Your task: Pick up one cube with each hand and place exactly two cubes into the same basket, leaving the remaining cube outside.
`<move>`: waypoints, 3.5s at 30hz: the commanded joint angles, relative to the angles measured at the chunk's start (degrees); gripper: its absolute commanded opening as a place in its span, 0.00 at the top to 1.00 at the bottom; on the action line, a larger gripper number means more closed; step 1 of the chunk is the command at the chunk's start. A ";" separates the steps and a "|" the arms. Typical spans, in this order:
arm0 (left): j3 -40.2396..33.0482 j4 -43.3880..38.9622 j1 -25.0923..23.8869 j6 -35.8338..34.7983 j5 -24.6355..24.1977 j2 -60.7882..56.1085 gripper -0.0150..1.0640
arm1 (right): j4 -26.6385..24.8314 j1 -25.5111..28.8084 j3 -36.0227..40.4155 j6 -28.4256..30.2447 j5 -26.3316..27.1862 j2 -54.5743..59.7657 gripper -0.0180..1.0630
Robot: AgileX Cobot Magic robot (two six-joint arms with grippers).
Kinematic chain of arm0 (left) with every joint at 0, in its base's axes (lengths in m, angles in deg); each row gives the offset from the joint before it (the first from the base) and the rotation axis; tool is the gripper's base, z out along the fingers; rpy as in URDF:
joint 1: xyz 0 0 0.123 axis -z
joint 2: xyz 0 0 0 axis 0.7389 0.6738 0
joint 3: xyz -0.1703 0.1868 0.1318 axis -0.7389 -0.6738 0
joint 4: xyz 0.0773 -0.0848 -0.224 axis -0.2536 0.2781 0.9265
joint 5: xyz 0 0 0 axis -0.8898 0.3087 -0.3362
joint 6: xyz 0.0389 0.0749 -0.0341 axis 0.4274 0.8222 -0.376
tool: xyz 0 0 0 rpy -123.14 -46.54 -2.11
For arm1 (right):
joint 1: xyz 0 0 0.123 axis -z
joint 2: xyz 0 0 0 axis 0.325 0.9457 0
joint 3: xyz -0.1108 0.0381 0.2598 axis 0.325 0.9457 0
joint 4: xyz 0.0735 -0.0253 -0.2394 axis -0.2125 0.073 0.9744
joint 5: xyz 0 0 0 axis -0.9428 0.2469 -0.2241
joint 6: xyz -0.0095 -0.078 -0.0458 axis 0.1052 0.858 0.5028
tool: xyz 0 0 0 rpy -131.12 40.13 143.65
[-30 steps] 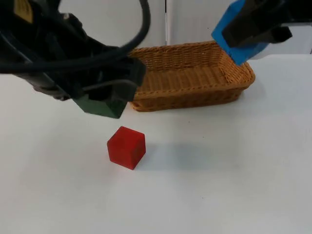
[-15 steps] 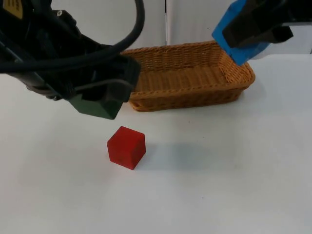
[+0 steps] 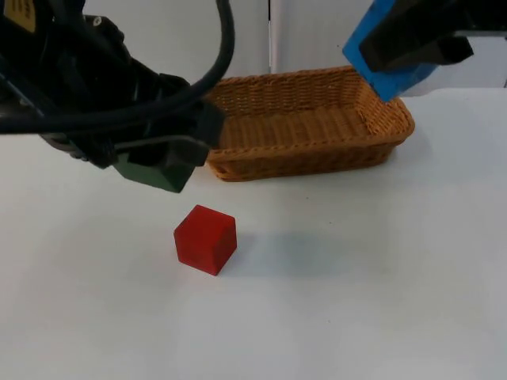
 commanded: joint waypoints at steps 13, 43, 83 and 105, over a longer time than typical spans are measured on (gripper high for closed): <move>5.23 -6.85 0.02 0.09 5.33 3.67 0.99 | 0.30 7.14 -0.23 -4.52 2.79 1.01 0.98; 27.75 -5.48 -9.93 1.23 7.75 28.61 0.99 | 3.46 11.52 -24.05 -4.28 -5.44 26.28 0.98; 60.04 14.72 -15.90 15.32 4.24 63.31 0.99 | 2.86 17.35 -45.61 -4.25 4.22 55.72 0.98; 59.94 14.94 -15.90 15.32 3.94 64.14 0.99 | 2.76 17.35 -45.61 -4.94 6.26 57.63 0.76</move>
